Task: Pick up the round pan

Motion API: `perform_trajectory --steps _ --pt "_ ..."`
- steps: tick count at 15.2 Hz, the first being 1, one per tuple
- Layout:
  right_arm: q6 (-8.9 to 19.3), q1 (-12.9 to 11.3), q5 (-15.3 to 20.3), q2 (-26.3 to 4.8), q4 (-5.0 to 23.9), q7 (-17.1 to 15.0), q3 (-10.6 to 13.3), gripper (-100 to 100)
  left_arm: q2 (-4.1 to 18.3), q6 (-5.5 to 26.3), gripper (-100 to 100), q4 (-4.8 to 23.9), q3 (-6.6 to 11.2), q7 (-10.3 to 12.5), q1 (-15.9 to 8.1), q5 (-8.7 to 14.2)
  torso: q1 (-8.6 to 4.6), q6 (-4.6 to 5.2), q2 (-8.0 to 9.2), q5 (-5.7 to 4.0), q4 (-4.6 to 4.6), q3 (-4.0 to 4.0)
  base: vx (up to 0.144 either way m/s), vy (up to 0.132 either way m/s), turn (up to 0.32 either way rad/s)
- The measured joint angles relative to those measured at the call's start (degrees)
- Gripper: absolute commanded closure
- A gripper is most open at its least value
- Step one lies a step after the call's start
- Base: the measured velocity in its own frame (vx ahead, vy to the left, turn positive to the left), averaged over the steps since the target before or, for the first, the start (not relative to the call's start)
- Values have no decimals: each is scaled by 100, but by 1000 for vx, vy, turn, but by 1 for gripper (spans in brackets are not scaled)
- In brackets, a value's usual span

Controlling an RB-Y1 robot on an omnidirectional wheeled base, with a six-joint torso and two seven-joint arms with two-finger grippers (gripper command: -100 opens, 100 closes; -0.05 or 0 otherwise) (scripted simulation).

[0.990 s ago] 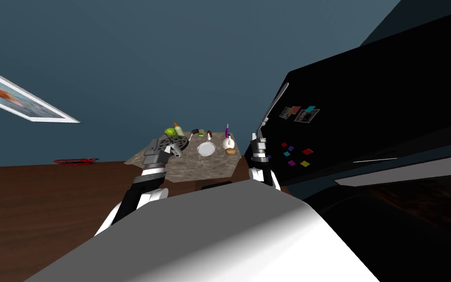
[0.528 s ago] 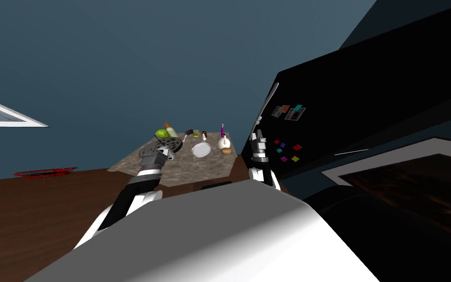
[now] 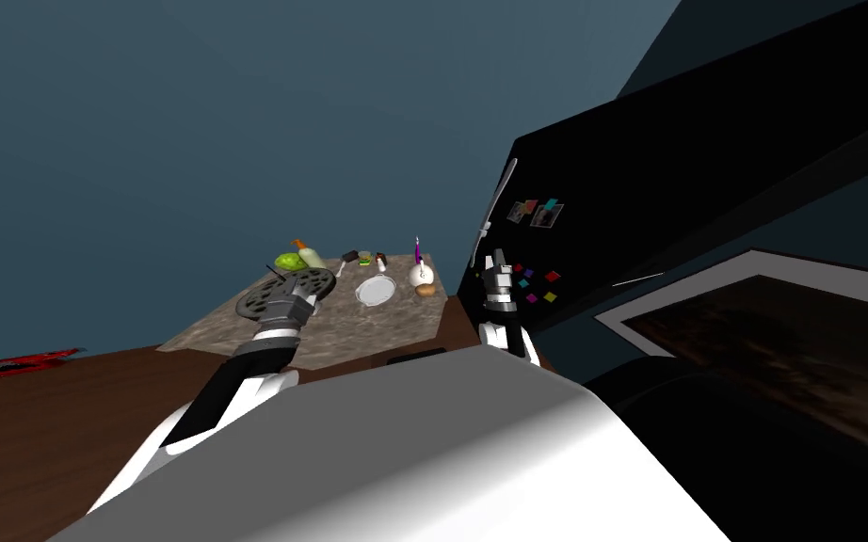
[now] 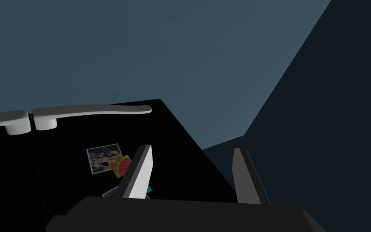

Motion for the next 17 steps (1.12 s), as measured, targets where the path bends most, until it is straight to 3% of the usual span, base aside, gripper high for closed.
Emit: perform_trajectory --steps 17 --pt "0 0 0 0 0 0 0 0 40 1997 -100 -114 921 404 194 360 -4 0 -1 -1 0 0 5 -50 -159"
